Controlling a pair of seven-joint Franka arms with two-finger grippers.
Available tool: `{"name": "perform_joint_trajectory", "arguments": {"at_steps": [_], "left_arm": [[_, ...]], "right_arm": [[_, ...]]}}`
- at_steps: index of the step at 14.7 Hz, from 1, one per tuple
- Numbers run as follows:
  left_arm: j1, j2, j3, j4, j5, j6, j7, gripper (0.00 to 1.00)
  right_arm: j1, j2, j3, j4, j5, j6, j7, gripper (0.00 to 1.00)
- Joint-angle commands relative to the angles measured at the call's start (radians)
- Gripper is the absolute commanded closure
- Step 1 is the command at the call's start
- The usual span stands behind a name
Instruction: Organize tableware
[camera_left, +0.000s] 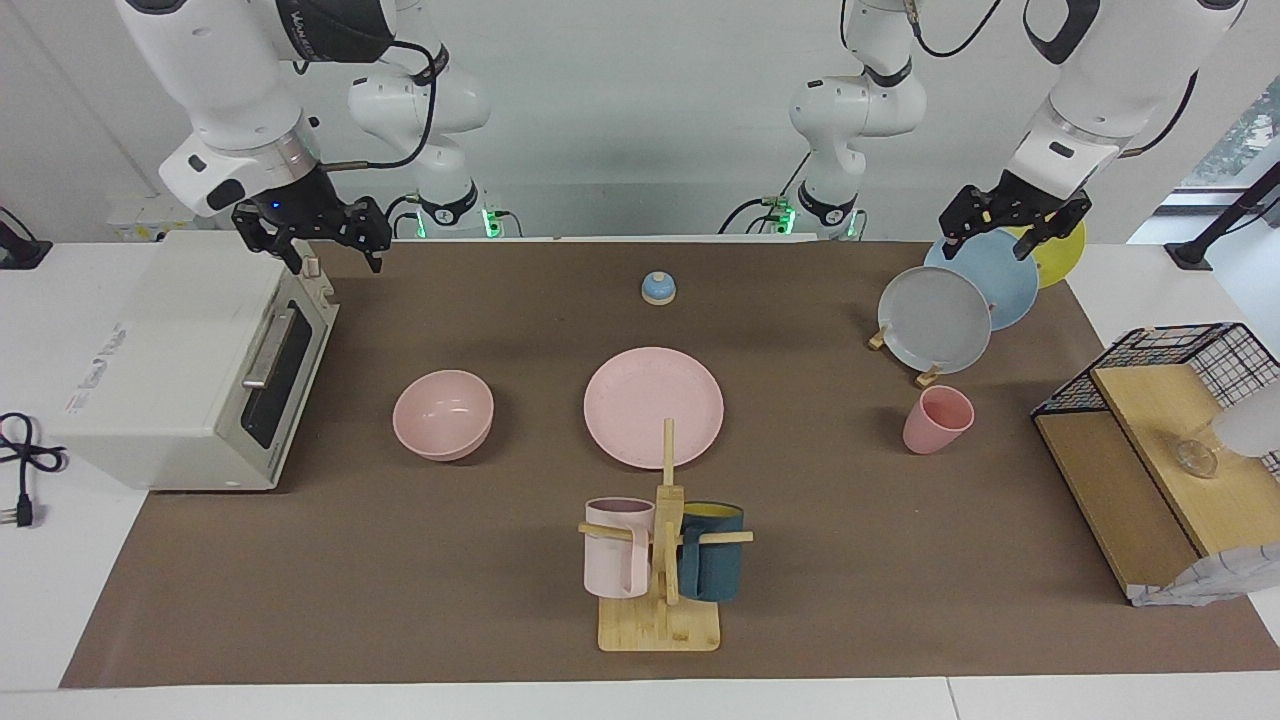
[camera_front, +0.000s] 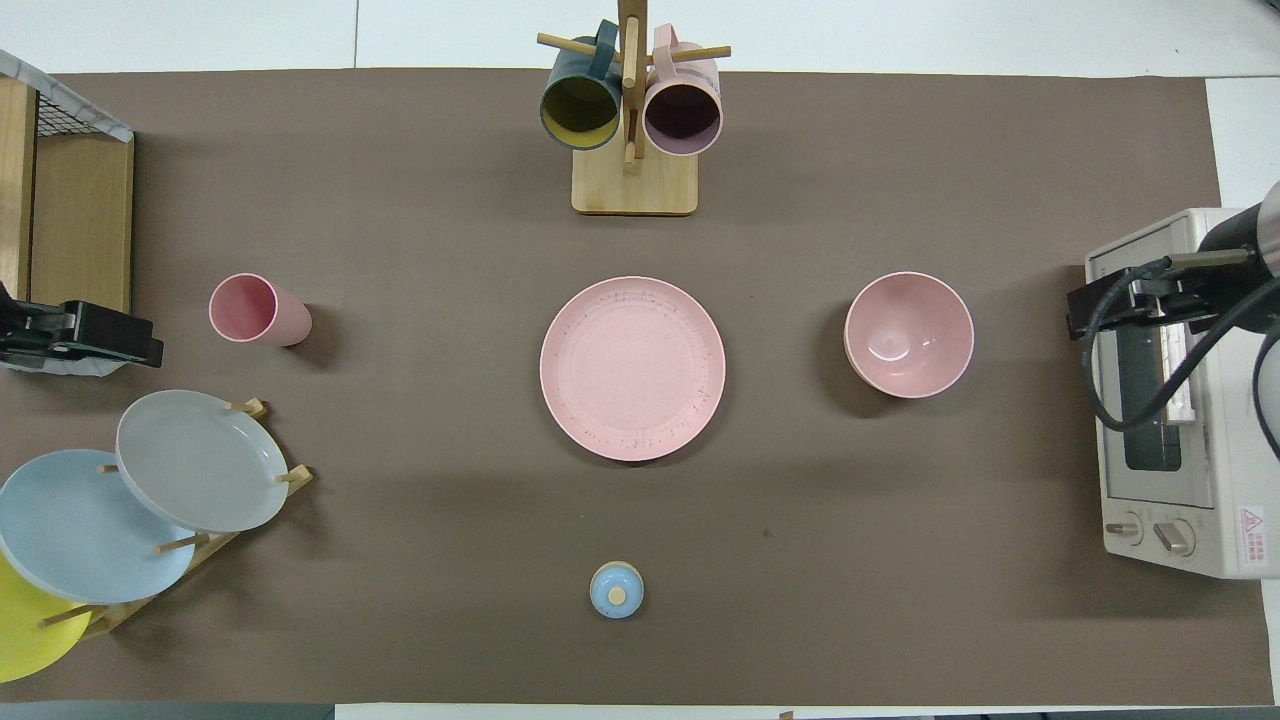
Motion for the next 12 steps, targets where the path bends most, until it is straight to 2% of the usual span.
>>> {"name": "perform_joint_trajectory", "arguments": {"at_steps": [1,5,6,9,11,12], "left_arm": [[-0.001,-0.03,-0.004,-0.033,0.018,0.024,-0.007,0.0],[-0.011,-0.029,-0.007,-0.033,0.018,0.023,-0.01,0.0],[-0.011,-0.027,-0.01,-0.031,0.018,0.024,-0.01,0.0],[-0.01,-0.029,-0.011,-0.034,0.018,0.023,-0.008,0.0],[-0.011,-0.029,-0.012,-0.034,0.018,0.023,-0.008,0.0],[-0.011,-0.029,-0.014,-0.033,0.018,0.026,-0.01,0.0]], "right_arm": [[-0.007,-0.006,0.005,0.002,0.009,-0.013,-0.022,0.0],[-0.001,-0.032,0.011,-0.046,0.009,-0.001,-0.029,0.0],[0.01,-0.039,0.027,-0.065,0.009,0.036,-0.031,0.0],[0.117,-0.061,0.033,-0.235,0.009,0.279,-0.01,0.0],[0.17,0.0,0.034,-0.347,0.009,0.498,0.061,0.0],[0.188,0.035,0.034,-0.384,0.009,0.569,0.078,0.0]]}}
